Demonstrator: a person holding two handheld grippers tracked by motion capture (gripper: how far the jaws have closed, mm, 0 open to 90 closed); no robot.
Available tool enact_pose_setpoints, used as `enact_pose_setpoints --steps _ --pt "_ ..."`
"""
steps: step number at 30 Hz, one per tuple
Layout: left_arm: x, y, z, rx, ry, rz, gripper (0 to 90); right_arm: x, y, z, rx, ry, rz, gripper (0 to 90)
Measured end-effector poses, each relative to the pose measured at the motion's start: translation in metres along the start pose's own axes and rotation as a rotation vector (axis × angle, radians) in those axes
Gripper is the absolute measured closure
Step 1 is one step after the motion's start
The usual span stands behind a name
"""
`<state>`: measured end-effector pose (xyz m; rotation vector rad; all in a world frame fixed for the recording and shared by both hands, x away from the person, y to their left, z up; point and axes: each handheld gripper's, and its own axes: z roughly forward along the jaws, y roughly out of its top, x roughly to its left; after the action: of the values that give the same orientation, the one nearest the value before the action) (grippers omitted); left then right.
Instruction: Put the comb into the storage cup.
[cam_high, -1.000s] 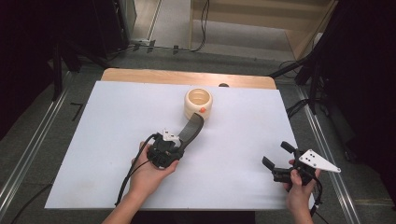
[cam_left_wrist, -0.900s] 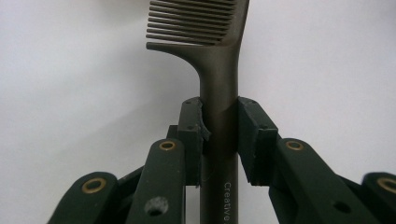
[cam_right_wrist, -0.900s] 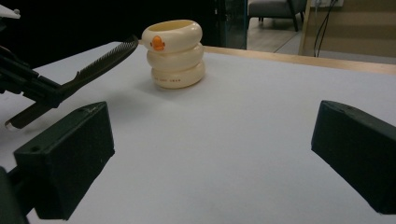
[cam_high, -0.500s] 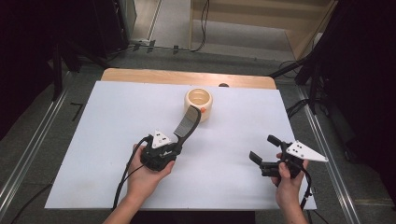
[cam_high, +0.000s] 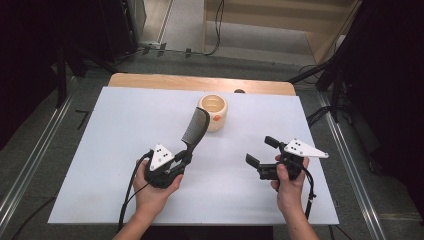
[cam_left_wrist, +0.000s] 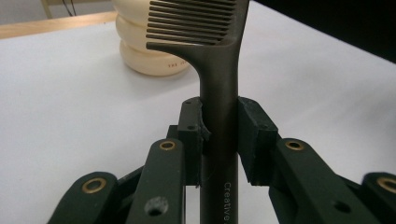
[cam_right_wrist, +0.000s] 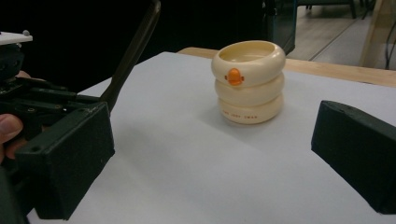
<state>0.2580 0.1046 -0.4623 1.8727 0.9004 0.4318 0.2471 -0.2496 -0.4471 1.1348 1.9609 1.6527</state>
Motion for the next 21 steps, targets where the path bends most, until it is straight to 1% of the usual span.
enact_pose_setpoints --steps 1,7,10,14,16,17,19,20,21 --pt "0.001 0.000 0.000 -0.003 -0.001 0.004 73.1 0.002 0.002 0.003 0.006 0.003 -0.003 0.0" --pt "0.002 -0.004 -0.003 -0.037 -0.020 -0.010 73.2 0.012 0.010 0.020 0.022 0.028 -0.004 0.0" --pt "0.000 -0.005 -0.004 -0.044 -0.024 -0.008 73.2 0.015 0.012 0.025 0.027 0.032 0.004 0.0" --pt "-0.003 -0.007 -0.004 -0.055 -0.032 -0.003 73.2 0.023 0.015 0.038 0.043 0.058 0.010 0.0" --pt "-0.006 -0.007 -0.004 -0.063 -0.034 0.010 73.2 0.026 0.017 0.043 0.046 0.067 0.012 0.2" --pt "-0.006 -0.007 -0.004 -0.063 -0.034 0.010 73.2 0.027 0.018 0.044 0.041 0.068 0.018 4.7" --pt "-0.008 -0.007 -0.003 -0.071 -0.039 0.014 73.2 0.029 0.019 0.047 0.032 0.084 0.041 5.3" --pt "-0.009 -0.007 -0.003 -0.074 -0.042 0.013 73.2 0.029 0.020 0.049 0.031 0.090 0.044 5.8" --pt "-0.010 -0.007 -0.003 -0.070 -0.043 0.016 73.2 0.030 0.021 0.050 0.034 0.091 0.049 8.5"
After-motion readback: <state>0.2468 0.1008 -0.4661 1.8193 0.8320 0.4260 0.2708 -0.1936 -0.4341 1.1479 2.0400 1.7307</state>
